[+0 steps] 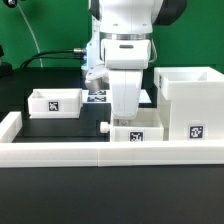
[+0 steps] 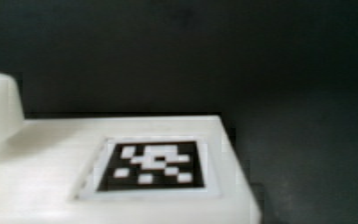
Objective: Assemble drawer
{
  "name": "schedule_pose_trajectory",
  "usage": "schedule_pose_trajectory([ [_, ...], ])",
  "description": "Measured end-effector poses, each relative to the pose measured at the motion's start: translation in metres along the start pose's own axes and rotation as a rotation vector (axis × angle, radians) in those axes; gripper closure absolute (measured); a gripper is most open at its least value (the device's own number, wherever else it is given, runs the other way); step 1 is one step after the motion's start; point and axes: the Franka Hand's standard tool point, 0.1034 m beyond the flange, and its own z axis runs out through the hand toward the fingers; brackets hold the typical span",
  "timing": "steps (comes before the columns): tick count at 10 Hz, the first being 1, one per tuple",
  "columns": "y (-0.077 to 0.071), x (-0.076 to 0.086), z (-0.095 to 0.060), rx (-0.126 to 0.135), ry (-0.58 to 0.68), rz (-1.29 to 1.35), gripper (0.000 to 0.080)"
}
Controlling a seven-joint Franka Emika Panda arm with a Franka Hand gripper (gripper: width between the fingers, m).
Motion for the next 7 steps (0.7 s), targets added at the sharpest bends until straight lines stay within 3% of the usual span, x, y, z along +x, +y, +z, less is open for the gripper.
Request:
schedule_pose_trajectory([
  [1, 0.0012, 0.0018, 0.0001, -0.017, 0.004, 0.004, 0.0756],
  [7, -0.0006, 0.0044, 0.0011, -0.013, 0.004, 0.016, 0.0756],
])
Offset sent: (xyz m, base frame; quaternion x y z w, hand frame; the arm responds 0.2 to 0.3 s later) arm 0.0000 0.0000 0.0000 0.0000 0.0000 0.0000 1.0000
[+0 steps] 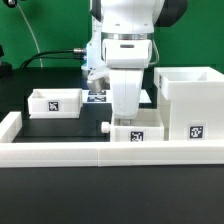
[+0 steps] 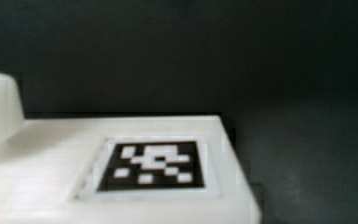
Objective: Assemble drawer
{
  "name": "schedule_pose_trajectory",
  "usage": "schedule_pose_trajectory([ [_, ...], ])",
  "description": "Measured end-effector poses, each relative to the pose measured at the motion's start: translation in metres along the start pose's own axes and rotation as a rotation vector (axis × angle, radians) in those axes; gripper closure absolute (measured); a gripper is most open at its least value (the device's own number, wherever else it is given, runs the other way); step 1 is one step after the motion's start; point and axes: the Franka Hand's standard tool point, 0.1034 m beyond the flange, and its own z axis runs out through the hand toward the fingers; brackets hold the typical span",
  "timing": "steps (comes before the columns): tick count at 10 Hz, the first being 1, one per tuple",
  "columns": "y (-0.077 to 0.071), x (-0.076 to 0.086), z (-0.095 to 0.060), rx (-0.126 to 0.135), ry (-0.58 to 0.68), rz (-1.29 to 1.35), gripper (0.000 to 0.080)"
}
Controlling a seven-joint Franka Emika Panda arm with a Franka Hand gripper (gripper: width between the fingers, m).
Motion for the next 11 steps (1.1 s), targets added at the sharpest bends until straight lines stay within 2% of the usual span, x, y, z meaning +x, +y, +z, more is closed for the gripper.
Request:
schedule_pose_trajectory([
  [2, -0.0004, 0.0045, -0.0003, -0.001, -0.006, -0.026, 0.0756],
  [11, -0.0011, 0.0007, 0.0005, -0.003, -0.030, -0.058, 0.0755],
])
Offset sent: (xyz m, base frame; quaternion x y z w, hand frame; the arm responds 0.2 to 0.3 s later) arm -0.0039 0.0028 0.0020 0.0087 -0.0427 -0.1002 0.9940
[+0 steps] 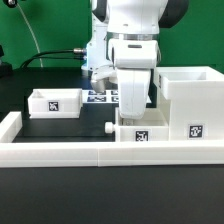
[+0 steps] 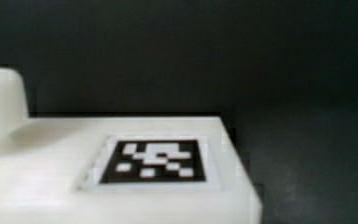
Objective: Assemble drawer
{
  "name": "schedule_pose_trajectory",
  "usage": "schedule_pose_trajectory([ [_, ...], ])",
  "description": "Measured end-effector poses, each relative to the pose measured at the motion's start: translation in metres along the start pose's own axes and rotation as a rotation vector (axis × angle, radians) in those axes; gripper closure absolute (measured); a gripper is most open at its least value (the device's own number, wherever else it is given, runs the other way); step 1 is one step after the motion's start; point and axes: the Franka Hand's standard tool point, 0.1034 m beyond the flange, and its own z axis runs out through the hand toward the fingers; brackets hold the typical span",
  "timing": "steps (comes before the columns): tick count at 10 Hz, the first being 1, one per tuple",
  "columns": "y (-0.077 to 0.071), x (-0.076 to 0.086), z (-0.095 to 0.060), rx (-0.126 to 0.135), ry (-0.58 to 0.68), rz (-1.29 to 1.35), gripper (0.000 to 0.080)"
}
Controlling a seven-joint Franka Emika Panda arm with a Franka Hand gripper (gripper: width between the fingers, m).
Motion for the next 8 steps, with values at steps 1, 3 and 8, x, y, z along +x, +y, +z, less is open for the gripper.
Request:
schedule_pose_trajectory([
  [1, -0.0001, -0.0020, 0.0003, 0.000, -0.001, -0.007, 0.0755],
  [3, 0.0000, -0.0026, 0.0003, 0.000, -0.001, -0.009, 0.0755],
  [8, 0.0000, -0.0038, 0.0005, -0.002, -0.002, -0.027, 0.0755],
])
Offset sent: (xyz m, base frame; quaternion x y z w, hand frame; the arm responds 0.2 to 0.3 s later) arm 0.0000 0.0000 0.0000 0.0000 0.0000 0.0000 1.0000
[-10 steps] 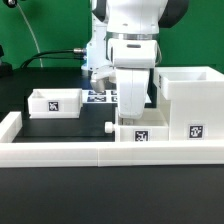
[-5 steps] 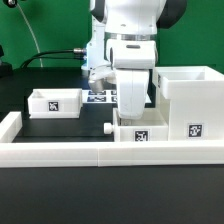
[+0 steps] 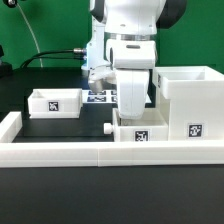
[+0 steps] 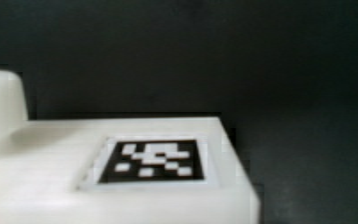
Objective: Assemble drawer
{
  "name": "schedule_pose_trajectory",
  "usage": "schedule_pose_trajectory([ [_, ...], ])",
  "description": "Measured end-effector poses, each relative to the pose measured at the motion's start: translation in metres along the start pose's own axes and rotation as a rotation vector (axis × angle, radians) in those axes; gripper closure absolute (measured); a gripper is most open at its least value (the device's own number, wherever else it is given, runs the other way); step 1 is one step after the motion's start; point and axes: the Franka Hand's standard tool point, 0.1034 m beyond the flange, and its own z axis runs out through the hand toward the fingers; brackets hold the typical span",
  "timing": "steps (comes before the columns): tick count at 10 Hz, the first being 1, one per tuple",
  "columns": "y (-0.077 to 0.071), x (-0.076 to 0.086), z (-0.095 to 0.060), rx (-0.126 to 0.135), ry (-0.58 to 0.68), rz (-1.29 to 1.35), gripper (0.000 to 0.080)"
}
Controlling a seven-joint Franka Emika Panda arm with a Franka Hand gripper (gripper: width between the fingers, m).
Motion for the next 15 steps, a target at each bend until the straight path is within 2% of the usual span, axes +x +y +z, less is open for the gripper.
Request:
schedule_pose_trajectory([
  [6, 0.000, -0.005, 0.000, -0.001, 0.001, 0.015, 0.0755],
  [8, 0.000, 0.002, 0.000, 0.000, 0.004, 0.023, 0.0755],
  [11, -0.001, 0.007, 0.000, 0.006, 0.001, 0.058, 0.0755],
  [12, -0.001, 0.003, -0.001, 0.023, -0.002, 0.087, 0.0755],
  [15, -0.001, 0.003, 0.000, 0.015, -0.002, 0.069, 0.0755],
])
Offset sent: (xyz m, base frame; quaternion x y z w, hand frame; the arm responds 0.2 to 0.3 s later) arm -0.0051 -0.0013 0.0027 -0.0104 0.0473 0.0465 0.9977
